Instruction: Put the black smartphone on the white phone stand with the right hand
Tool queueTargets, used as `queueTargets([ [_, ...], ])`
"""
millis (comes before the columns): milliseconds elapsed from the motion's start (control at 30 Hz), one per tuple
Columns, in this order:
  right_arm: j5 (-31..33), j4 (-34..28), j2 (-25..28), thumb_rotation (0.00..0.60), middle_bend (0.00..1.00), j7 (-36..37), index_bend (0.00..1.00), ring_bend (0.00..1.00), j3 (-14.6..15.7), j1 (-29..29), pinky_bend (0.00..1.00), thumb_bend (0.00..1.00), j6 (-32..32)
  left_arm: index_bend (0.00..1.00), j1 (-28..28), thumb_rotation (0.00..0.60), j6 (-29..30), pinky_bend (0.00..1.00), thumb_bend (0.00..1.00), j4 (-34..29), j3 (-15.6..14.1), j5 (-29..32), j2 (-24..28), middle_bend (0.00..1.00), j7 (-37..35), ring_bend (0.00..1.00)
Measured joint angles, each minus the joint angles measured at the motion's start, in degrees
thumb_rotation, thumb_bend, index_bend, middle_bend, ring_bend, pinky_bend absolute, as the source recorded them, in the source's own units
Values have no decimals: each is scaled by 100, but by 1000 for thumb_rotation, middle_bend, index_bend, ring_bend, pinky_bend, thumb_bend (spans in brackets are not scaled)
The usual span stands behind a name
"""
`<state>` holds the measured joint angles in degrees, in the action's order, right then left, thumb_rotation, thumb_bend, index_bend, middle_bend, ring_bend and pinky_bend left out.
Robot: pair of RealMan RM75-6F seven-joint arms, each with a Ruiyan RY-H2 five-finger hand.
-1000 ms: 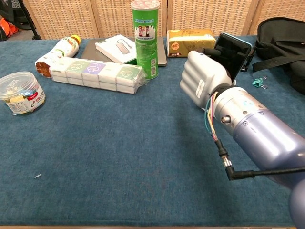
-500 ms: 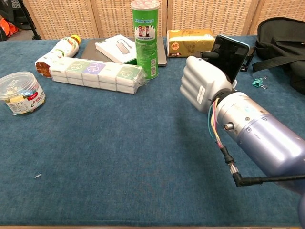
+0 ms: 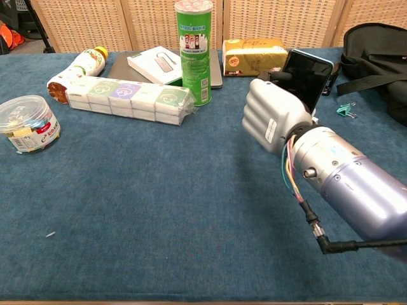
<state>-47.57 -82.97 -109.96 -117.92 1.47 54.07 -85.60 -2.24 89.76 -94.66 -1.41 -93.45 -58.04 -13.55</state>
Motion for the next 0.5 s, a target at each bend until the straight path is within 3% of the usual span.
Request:
queueTargets([
  [233, -17, -113, -16, 600, 34, 11, 213, 28, -84, -38, 193, 0, -50, 16, 1, 600, 2, 75, 0, -2, -6, -11, 1, 0, 4, 0],
  [500, -8, -222, -10, 600, 0, -40, 158, 0, -145, -89, 161, 0, -136, 17, 4, 600, 13, 75, 0, 9, -10, -23, 11, 0, -30, 0],
])
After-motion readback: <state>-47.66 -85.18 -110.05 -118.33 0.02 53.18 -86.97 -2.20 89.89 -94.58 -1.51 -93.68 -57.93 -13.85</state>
